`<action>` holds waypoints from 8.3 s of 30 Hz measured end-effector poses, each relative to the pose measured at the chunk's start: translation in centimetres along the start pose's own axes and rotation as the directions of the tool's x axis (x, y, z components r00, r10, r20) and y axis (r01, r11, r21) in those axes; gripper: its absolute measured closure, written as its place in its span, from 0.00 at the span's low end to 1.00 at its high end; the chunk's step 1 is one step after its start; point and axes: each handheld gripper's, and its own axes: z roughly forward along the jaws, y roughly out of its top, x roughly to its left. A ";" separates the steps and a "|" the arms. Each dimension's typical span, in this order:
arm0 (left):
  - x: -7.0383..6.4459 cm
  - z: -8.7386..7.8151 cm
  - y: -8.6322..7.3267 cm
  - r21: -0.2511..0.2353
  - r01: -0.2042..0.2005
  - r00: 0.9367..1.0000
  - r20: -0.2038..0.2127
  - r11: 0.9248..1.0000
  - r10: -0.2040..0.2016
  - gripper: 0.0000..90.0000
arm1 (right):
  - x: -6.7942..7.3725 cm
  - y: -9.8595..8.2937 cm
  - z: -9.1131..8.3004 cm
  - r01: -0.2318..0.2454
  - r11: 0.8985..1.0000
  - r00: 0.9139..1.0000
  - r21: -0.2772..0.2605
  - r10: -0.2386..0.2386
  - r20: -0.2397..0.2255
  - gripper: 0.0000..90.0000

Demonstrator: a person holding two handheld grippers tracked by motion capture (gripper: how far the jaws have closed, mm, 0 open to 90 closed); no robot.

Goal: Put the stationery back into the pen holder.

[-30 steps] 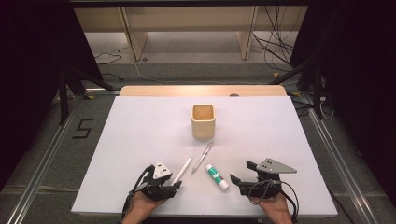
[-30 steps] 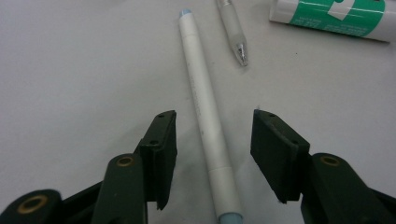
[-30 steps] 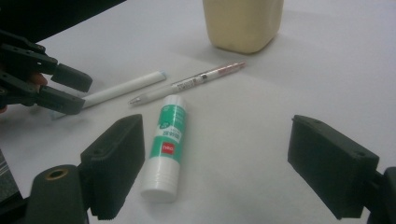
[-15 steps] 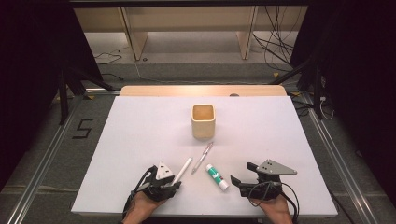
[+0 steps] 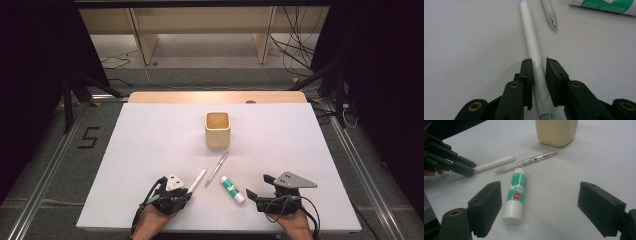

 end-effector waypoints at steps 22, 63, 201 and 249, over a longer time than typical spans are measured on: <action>1.0 -0.7 0.2 -0.036 0.068 0.997 0.028 0.997 -0.067 0.87 | 0.1 0.0 -0.1 0.001 1.000 1.000 -0.006 -0.001 -0.010 0.23; -0.9 -2.4 6.8 -0.005 -0.102 0.965 0.243 0.995 0.101 0.87 | 5.0 2.5 1.3 0.311 0.949 0.950 -0.052 -0.312 -0.015 0.23; 3.3 -3.7 -0.3 -0.300 0.031 0.986 0.163 0.953 0.019 0.19 | 1.2 9.2 4.9 0.246 0.966 0.969 -0.081 -0.243 0.040 0.87; 3.7 -4.1 -1.4 -0.356 0.032 0.995 0.098 0.934 0.003 0.18 | -2.1 19.3 11.9 -0.096 0.985 0.994 -0.143 0.089 -0.058 0.87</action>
